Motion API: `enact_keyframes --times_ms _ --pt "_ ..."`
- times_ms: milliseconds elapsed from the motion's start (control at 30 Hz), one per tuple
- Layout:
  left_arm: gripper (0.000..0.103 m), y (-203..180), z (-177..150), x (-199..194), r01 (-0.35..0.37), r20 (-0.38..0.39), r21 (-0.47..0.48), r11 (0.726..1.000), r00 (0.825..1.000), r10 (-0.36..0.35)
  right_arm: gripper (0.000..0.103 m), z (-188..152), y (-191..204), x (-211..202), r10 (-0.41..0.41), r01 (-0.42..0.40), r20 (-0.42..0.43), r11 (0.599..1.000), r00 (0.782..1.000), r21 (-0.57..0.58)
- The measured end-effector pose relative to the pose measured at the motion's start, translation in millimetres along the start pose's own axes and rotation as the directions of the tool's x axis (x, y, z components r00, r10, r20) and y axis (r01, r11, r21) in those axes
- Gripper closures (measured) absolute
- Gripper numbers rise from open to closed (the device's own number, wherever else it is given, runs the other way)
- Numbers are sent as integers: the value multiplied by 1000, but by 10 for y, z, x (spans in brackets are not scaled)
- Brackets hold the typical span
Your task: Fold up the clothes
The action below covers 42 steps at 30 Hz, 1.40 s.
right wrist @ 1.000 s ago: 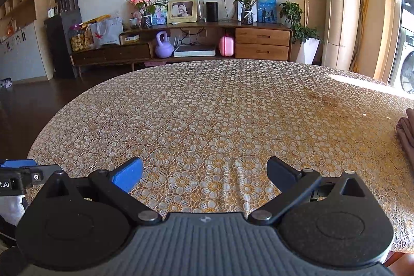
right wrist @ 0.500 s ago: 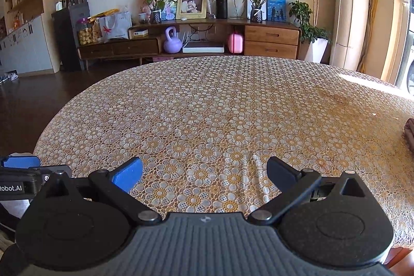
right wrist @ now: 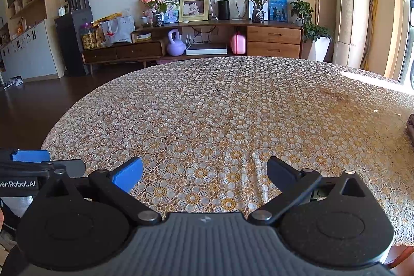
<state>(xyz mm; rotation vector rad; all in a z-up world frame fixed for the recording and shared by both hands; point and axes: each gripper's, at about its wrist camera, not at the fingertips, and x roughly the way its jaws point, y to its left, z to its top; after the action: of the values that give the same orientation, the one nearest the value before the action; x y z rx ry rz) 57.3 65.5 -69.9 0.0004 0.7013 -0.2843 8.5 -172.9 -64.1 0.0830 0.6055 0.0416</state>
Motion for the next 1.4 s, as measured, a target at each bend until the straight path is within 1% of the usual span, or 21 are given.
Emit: enact_keyframes --times_ms 233,400,600,1200,1267,1333,1400 --pt "0 -68 -11 5 2 -1 27 1000 1000 -2 0 -17 -44 -17 2 -2 4 1000 1000 9" --pt "0 -64 -8 18 2 -5 15 1000 1000 -2 0 -20 -61 -14 2 -2 5 1000 1000 10" --pt "0 -96 -12 29 -3 -6 25 1000 1000 3 0 -25 -65 -18 -3 3 7 1000 1000 16" --pt "0 -158 11 66 21 -8 48 999 1000 -20 0 -26 -108 -51 -10 10 6 1000 1000 20" --pt "0 -156 20 62 37 -8 44 998 999 -36 0 -22 -104 -48 -9 9 5 1000 1000 18" --pt "0 -123 25 53 61 -2 14 998 998 -61 0 -19 -101 -46 -8 8 5 1000 1000 16" --pt "0 -115 31 51 60 6 3 998 998 -60 0 -17 -98 -45 -6 6 4 1000 1000 15"
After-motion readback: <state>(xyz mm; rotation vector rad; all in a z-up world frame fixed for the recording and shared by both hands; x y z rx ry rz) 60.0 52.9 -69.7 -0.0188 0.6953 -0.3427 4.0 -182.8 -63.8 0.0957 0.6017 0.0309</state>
